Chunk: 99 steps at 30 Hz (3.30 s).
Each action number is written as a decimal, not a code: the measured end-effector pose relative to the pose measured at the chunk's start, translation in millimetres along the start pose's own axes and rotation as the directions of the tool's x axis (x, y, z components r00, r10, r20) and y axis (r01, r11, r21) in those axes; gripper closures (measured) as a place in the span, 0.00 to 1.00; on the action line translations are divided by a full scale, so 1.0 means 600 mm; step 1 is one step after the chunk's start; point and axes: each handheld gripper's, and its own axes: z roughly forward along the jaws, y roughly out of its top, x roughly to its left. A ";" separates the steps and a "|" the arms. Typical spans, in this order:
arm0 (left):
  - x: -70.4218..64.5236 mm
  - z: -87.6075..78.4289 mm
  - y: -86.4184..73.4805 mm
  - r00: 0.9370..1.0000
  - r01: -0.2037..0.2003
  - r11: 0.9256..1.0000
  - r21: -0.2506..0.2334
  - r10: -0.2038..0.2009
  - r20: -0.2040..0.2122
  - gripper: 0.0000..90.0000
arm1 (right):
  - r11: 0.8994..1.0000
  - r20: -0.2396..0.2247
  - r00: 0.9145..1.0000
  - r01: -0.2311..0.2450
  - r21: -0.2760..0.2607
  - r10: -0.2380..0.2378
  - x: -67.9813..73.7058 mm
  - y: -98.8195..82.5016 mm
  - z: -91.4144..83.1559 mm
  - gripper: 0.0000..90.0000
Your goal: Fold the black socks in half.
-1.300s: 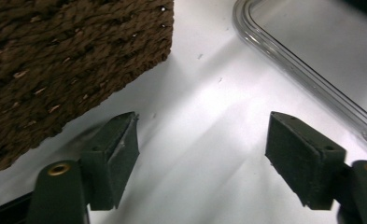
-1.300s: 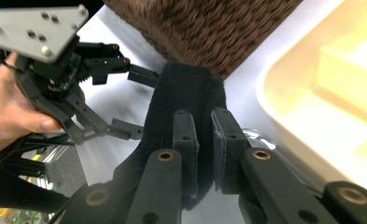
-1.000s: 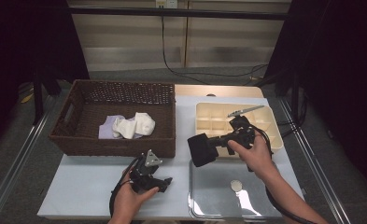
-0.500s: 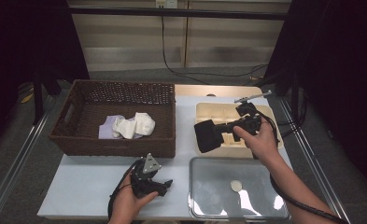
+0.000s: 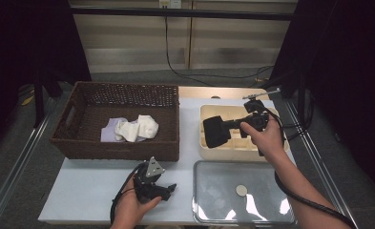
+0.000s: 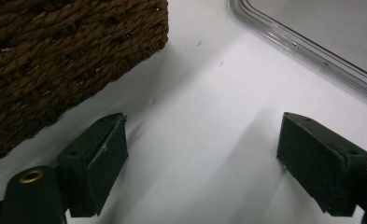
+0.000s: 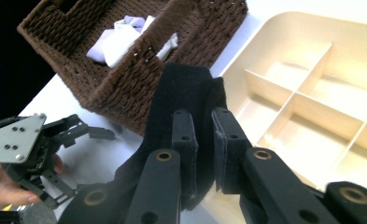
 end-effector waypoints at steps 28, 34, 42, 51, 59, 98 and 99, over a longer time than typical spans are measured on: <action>0.000 0.000 0.000 1.000 -0.004 1.000 0.003 0.004 0.001 0.17 | 0.994 0.027 0.995 -0.101 0.052 0.100 -0.045 -0.039 0.083 0.88; 0.000 0.000 0.000 1.000 -0.001 1.000 0.001 0.001 0.001 0.17 | 0.992 0.026 0.993 -0.116 0.045 0.115 -0.051 -0.052 0.089 0.88; 0.000 0.000 0.000 1.000 -0.001 1.000 0.002 0.001 0.001 0.17 | 0.996 0.072 0.995 -0.070 0.051 0.066 -0.041 -0.057 0.090 0.83; 0.000 0.000 0.000 1.000 -0.001 1.000 0.001 0.001 0.001 0.17 | 0.997 0.140 0.990 -0.003 0.075 -0.007 -0.030 -0.039 0.074 0.69; 0.000 0.000 0.000 1.000 0.000 1.000 0.001 0.000 0.000 0.17 | 0.987 0.188 0.979 0.050 0.152 -0.078 -0.013 -0.007 0.053 0.73; -0.001 0.001 0.000 1.000 0.004 1.000 -0.007 -0.004 -0.002 0.17 | 0.921 0.190 0.954 0.152 0.359 -0.231 0.002 0.031 0.109 1.00; -0.001 0.001 0.000 1.000 0.007 1.000 -0.006 -0.007 0.000 0.17 | 0.921 0.187 0.955 0.151 0.361 -0.229 0.001 0.028 0.112 1.00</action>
